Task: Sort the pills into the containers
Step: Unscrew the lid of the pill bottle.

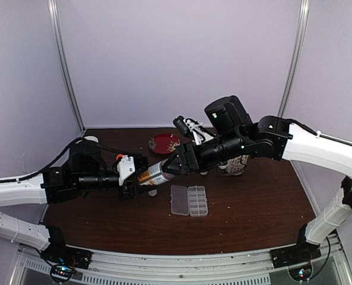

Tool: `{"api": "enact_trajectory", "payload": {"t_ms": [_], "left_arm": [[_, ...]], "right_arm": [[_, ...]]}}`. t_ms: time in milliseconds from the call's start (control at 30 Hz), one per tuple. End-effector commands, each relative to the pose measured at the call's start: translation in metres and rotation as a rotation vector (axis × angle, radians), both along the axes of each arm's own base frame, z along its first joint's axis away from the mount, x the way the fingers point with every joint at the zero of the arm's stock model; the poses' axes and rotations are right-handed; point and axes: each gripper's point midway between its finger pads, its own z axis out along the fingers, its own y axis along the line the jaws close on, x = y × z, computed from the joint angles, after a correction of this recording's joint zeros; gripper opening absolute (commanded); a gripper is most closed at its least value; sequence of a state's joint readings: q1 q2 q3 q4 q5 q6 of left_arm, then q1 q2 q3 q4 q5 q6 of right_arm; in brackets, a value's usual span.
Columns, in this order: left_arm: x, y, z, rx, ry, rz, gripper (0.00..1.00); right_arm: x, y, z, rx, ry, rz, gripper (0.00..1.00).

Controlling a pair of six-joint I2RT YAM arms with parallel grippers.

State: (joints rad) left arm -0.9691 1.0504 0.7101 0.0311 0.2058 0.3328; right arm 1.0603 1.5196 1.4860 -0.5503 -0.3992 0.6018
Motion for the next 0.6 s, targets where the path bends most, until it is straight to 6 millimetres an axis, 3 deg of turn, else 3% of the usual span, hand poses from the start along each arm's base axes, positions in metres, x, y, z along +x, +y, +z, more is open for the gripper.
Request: {"api": "enact_trajectory", "payload": {"t_ms": [0, 200, 300, 433, 567], "left_arm": [[0.001, -0.002, 0.017, -0.058, -0.054, -0.011, 0.11], [0.001, -0.003, 0.017, -0.06, -0.049, -0.015, 0.11], [-0.001, -0.004, 0.017, -0.067, -0.04, -0.024, 0.11], [-0.004, -0.005, 0.019, -0.082, -0.023, -0.037, 0.1], [-0.008, -0.006, 0.017, -0.095, 0.01, -0.047, 0.1]], "right_arm": [[-0.005, 0.004, 0.011, 0.021, -0.005, 0.031, 0.56], [-0.009, 0.005, 0.012, -0.014, -0.047, 0.098, 0.3], [-0.016, 0.008, 0.011, -0.054, -0.154, 0.21, 0.27], [-0.023, 0.008, 0.001, -0.149, -0.424, 0.41, 0.25], [-0.024, 0.011, 0.015, -0.132, -0.712, 0.576, 0.28]]}}
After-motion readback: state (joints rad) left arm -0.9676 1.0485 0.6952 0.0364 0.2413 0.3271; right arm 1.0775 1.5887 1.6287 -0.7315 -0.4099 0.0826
